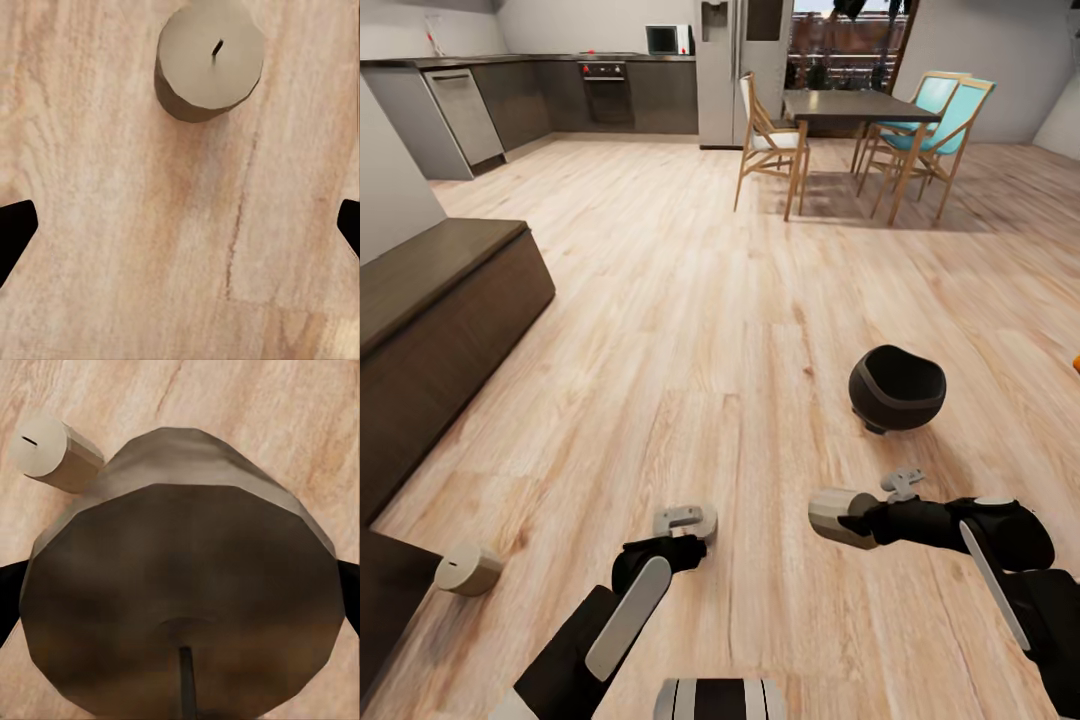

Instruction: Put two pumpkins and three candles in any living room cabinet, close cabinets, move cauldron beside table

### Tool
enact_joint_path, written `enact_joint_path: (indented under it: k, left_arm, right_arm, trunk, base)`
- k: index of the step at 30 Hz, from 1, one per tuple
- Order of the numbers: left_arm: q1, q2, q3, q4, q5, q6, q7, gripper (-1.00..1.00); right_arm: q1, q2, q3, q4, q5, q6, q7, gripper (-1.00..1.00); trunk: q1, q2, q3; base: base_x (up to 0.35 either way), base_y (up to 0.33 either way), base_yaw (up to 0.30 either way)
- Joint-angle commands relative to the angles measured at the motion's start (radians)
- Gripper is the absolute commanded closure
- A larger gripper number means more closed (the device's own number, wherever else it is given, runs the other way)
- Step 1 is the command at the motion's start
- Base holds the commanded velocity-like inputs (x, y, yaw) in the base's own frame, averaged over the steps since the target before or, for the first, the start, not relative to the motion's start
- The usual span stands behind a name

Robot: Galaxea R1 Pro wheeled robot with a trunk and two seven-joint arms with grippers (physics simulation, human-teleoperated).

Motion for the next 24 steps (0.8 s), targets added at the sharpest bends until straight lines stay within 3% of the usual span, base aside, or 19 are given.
enact_joint_path:
  k: [1,6,13,19,24]
  left_arm:
    - [0.000,0.000,-0.002,-0.006,-0.001,0.002,-0.003,-1.00]
    - [-0.008,-0.012,0.000,-0.083,0.004,0.064,-0.006,-1.00]
    - [-0.023,-0.025,0.001,-0.136,0.005,0.093,-0.003,-1.00]
    - [-0.043,-0.029,0.007,-0.135,0.006,0.097,-0.003,-1.00]
    - [-0.080,-0.030,0.003,-0.076,-0.001,0.096,0.003,-1.00]
  right_arm:
    - [0.000,0.000,0.004,0.000,-0.003,0.000,0.001,1.00]
    - [0.000,0.001,0.010,0.000,-0.003,0.000,0.001,1.00]
    - [0.000,-0.007,0.008,-0.001,-0.003,0.000,0.001,1.00]
    - [0.001,-0.012,0.001,-0.003,-0.003,0.000,0.002,1.00]
    - [0.001,-0.015,-0.002,-0.003,-0.004,0.000,0.004,1.00]
  trunk:
    - [0.000,0.000,0.000]
    - [0.000,0.000,0.000]
    - [0.000,0.000,0.000]
    - [0.000,0.000,0.000]
    - [0.000,0.000,0.000]
  base:
    - [0.289,0.183,-0.004]
    - [0.132,0.070,-0.001]
    - [0.027,0.015,0.000]
    - [0.004,0.002,-0.133]
    - [0.001,0.000,-0.275]
